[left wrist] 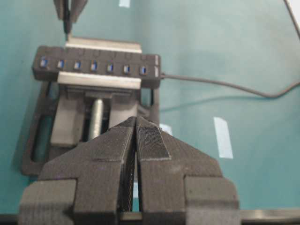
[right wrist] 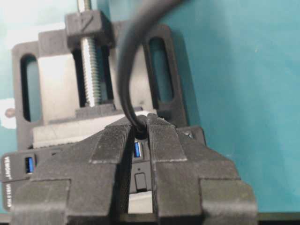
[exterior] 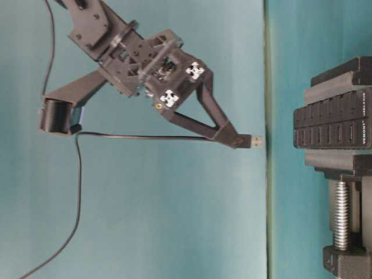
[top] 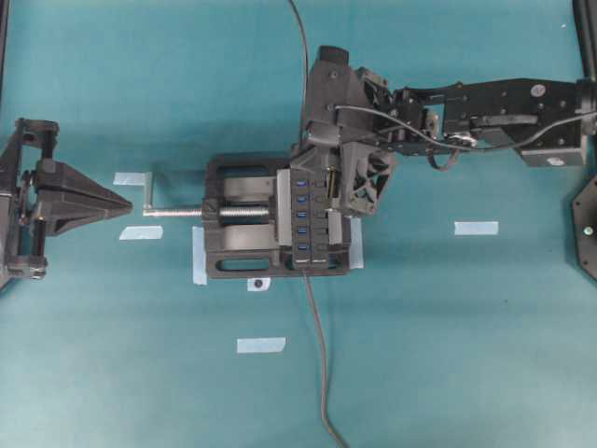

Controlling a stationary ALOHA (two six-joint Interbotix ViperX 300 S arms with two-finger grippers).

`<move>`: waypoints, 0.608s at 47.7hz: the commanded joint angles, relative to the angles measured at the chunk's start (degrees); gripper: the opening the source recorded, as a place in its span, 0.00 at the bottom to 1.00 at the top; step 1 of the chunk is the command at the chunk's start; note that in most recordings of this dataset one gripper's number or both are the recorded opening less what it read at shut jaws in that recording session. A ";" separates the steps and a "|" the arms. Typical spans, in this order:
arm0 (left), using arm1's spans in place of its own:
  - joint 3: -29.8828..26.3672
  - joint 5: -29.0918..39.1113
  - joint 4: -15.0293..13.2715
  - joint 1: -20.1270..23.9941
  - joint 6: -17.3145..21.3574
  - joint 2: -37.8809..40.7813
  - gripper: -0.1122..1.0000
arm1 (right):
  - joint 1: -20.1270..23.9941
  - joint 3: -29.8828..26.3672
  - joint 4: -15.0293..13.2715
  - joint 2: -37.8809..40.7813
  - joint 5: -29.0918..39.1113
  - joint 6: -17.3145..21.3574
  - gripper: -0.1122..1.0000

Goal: Insert the USB into the center port of the fixed hub
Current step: 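Carry the held plug along the hub to the center port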

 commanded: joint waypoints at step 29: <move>-0.53 -0.35 0.09 -0.09 -0.18 0.18 0.10 | 1.85 -1.32 0.09 -2.64 -0.26 0.88 0.18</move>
